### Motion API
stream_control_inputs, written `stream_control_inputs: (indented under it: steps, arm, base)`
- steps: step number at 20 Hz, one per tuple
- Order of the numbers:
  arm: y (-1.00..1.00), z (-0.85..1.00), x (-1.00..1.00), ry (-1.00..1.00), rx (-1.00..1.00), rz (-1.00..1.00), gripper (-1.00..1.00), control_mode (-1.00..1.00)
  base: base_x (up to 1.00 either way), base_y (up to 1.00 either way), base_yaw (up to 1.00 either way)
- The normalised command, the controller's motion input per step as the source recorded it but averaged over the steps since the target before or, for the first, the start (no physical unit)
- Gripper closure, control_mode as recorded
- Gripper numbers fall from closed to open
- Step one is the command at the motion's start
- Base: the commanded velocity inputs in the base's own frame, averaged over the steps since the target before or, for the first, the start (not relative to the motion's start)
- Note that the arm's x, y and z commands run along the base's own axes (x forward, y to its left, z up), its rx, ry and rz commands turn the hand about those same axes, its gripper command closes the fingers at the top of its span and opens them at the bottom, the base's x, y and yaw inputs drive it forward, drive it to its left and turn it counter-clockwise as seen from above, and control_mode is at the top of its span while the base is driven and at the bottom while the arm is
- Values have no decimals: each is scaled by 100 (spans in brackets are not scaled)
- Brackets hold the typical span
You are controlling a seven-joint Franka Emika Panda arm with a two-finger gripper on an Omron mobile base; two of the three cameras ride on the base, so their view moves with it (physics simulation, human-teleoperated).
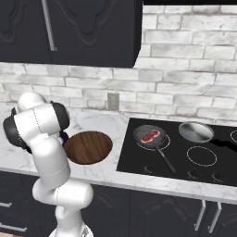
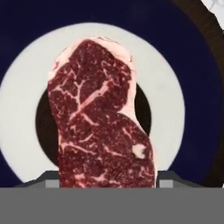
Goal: Place one of the steaks on the plate and the other in the bowl. Then place the bowl in the fridge.
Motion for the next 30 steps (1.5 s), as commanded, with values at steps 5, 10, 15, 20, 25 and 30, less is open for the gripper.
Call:
stream_control_inputs:
  steps: [5,10,15,20,25,30]
  arm:
    - [0,-1,0,-3,0,0,-100,-100]
    - [0,0,-1,0,0,-1,-100,-100]
    - [-31,60,-38,-6,0,-3,-100,-100]
    - [-88,51,-93,-22,11,-5,-100,-100]
    - [-100,52,-68,-12,18,0,-100,-100]
    - [-92,76,-44,-6,5,0,-100,-100]
  base:
    - [0,0,0]
    - [0,0,0]
    - [0,0,0]
    - [0,0,0]
    - [0,0,0]
    - [0,0,0]
